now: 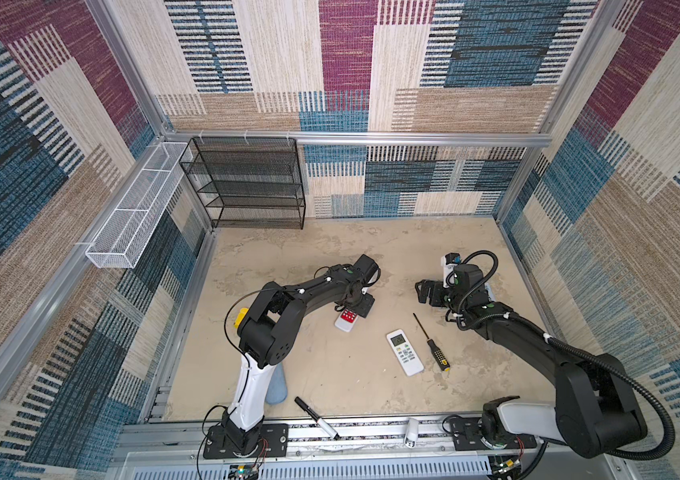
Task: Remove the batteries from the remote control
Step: 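Grasp the red-faced remote with the left gripper while the right arm moves forward, then lift the red remote toward the right gripper while the right gripper grasps its end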
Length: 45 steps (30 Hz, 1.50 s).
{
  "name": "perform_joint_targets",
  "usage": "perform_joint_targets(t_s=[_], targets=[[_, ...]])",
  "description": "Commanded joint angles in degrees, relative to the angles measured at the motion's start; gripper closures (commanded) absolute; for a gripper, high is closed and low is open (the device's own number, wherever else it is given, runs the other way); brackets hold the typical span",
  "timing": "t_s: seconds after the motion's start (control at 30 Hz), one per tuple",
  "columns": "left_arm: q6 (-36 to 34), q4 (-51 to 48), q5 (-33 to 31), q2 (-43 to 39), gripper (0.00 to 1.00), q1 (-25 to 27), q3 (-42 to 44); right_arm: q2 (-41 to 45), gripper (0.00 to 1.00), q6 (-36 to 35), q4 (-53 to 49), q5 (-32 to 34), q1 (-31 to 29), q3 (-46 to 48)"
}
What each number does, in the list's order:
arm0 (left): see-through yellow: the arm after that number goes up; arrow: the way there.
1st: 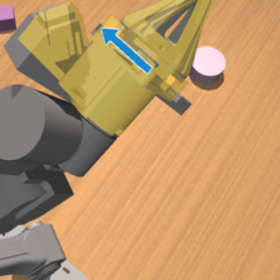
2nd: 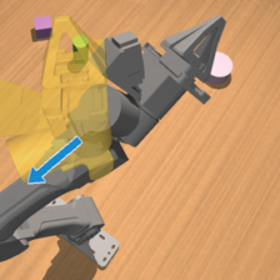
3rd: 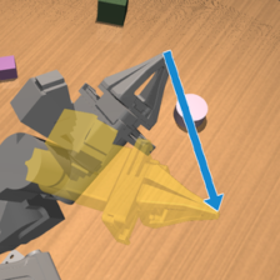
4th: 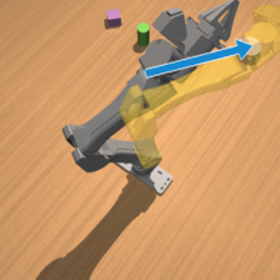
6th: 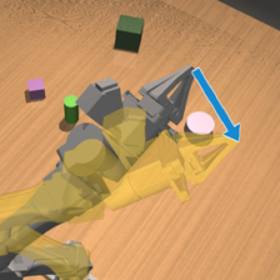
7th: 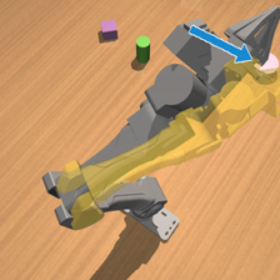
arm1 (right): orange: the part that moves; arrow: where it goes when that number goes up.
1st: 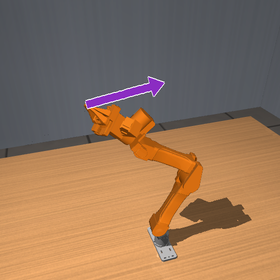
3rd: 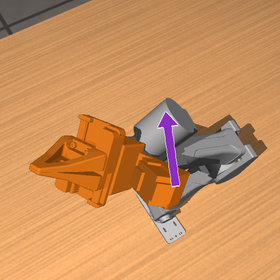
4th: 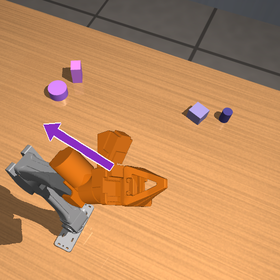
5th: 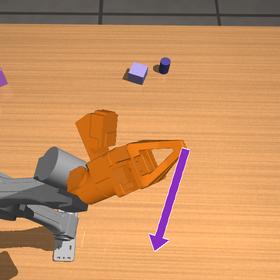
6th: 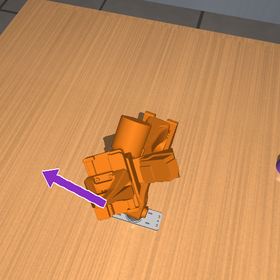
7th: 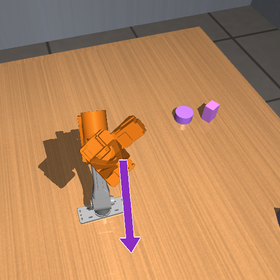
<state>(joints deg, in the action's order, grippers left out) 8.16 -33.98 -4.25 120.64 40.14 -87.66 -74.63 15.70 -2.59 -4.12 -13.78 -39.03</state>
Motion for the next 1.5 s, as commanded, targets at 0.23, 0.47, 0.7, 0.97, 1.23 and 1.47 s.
perform_joint_targets(t_s=[0.23,0.47,0.7,0.97,1.23,1.47], targets=[[0.14,-2.15,-1.35,0.81,0.52,0.01,0.25,1.13,0.0,-0.21,1.44,-0.81,-0.02,-0.48],[3.68,-1.71,-2.34,-1.46,0.55,-0.15,-0.45,2.7,0.0,-1.4,4.85,-5.51,-0.05,1.83],[11.91,2.36,1.14,-7.68,0.55,-2.05,0.4,5.43,0.04,-1.14,9.88,-14.35,-1.02,5.02],[24.22,18.5,10.5,-17.63,0.55,-4.71,8.76,3.54,0.11,5.17,17.91,-19.56,-8.62,5.26],[29.64,30.78,14.45,-24.84,0.55,-5.34,15.73,-3.12,0.19,9.65,22.44,-19.84,-15.58,-0.15],[31.23,34.51,14.11,-27.28,0.55,-5.34,19.02,-8.24,0.27,11.41,22.89,-19.8,-18.09,-4.59]])
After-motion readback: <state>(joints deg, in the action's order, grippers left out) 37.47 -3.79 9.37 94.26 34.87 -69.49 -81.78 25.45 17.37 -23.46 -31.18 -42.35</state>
